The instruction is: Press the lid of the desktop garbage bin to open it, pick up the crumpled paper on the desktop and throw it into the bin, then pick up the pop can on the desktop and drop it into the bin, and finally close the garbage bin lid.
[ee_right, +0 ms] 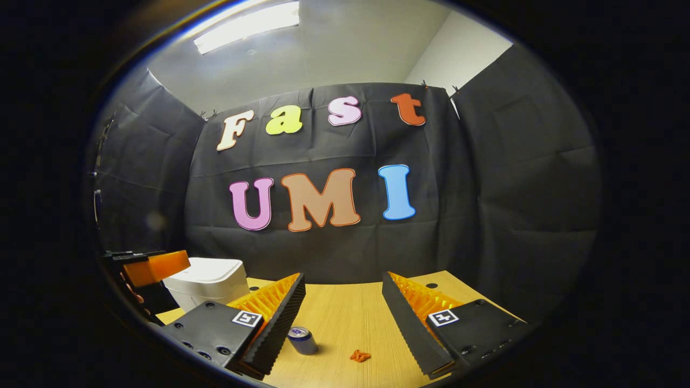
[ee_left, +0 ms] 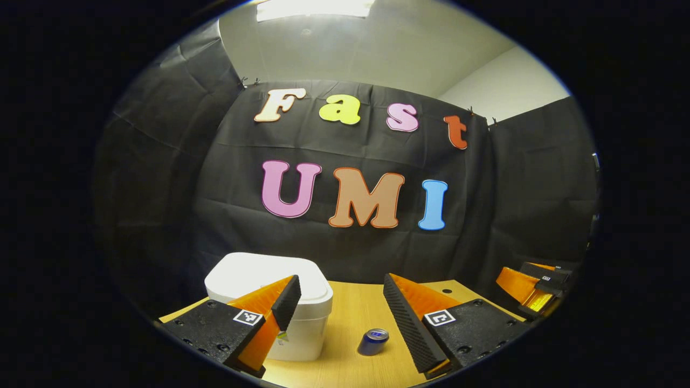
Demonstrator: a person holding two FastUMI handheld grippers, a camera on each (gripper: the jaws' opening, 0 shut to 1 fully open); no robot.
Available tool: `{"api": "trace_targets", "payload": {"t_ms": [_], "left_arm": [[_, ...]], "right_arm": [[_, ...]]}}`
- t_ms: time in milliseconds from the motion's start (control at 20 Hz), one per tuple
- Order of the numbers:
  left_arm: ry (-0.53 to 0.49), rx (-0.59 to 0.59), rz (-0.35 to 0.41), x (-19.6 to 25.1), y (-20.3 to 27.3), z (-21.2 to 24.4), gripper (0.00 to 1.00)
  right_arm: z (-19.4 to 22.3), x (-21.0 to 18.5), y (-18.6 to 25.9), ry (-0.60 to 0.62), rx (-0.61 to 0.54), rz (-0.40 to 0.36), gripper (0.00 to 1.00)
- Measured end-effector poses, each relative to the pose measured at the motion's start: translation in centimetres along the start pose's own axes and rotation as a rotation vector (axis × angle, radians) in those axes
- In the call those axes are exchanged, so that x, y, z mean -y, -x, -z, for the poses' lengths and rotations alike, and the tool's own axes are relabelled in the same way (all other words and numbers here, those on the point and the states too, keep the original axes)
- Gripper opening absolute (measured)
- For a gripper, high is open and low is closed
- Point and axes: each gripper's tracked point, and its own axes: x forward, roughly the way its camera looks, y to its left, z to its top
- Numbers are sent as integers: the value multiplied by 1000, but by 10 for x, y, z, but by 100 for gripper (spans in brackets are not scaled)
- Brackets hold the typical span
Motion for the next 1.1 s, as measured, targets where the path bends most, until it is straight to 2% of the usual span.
{"api": "trace_targets", "payload": {"t_ms": [50, 100, 150, 450, 500, 550, 750, 950, 1050, 1100], "left_arm": [[-1, -2, -2, 0, 0, 0, 92], [-3, -7, -3, 0, -1, 3, 89], [-5, -12, -2, 1, -1, 4, 92], [-28, -17, 6, 5, -3, 4, 79], [-34, -16, 4, 5, -3, 3, 65], [-38, -12, 1, 3, -4, 2, 57], [-60, -26, -48, -10, -5, 3, 51], [-51, -37, -78, -23, -8, 5, 26], [-58, -26, -96, -30, -10, 2, 20], [-67, -16, -109, -35, -12, 0, 13]], "right_arm": [[1, 0, 0, 1, -7, 0, 95], [4, 1, 0, 1, -14, -1, 95], [4, 2, -1, 0, -19, 0, 96], [4, -1, -6, -4, -24, -14, 95], [4, -3, -7, -1, -25, -17, 96], [6, -4, -7, 2, -26, -20, 95], [6, -7, -8, 10, -33, -27, 96], [11, -8, -7, 5, -46, -23, 95], [14, -9, -7, 4, -54, -20, 95], [15, -10, -6, 3, -57, -21, 95]]}}
